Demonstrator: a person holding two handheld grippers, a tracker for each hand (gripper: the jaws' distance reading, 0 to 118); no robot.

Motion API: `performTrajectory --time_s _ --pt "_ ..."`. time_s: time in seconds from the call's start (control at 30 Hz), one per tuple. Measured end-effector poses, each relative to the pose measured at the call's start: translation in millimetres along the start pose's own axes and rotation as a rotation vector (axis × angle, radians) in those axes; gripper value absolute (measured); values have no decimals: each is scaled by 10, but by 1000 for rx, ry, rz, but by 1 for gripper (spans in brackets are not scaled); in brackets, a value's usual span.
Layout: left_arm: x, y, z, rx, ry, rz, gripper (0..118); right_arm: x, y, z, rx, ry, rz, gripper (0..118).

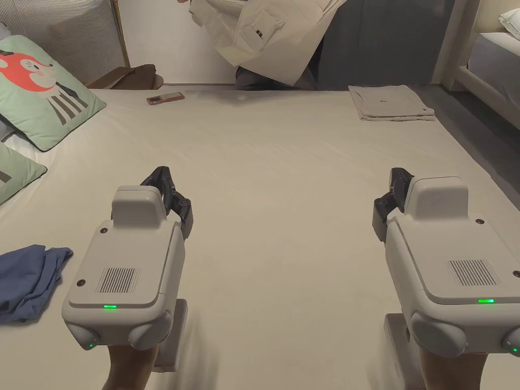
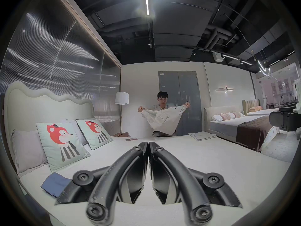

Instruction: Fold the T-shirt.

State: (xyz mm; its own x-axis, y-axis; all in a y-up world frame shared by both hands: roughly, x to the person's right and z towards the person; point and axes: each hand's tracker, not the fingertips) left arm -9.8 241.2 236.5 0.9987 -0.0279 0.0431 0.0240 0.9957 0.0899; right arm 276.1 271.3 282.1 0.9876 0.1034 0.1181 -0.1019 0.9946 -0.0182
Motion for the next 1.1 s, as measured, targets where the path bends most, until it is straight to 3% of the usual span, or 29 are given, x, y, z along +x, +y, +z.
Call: performTrajectory --time_s 0.43,0.47,0.5,0.57,0.6,0.63,1.1 --pt "-21 -5 -3 -5 -15 17 1 1 1 2 -4 -3 0 1" --pt "-24 -4 0 -7 -19 24 14 0 -3 3 -4 -8 -3 10" --pt "-23 -4 -1 -7 -15 29 37 0 -7 7 -2 -19 -7 28" --pt "-32 5 -29 -22 -21 35 101 8 -10 -18 -18 -17 -11 90" --pt "-28 10 -34 -28 -20 39 112 16 -15 -24 -20 -15 -15 107" --pt "-18 1 -12 -16 -38 52 109 18 -23 -20 -14 -18 -20 114" --pt "12 -6 14 -5 -28 10 111 19 -25 0 -7 -20 -26 114"
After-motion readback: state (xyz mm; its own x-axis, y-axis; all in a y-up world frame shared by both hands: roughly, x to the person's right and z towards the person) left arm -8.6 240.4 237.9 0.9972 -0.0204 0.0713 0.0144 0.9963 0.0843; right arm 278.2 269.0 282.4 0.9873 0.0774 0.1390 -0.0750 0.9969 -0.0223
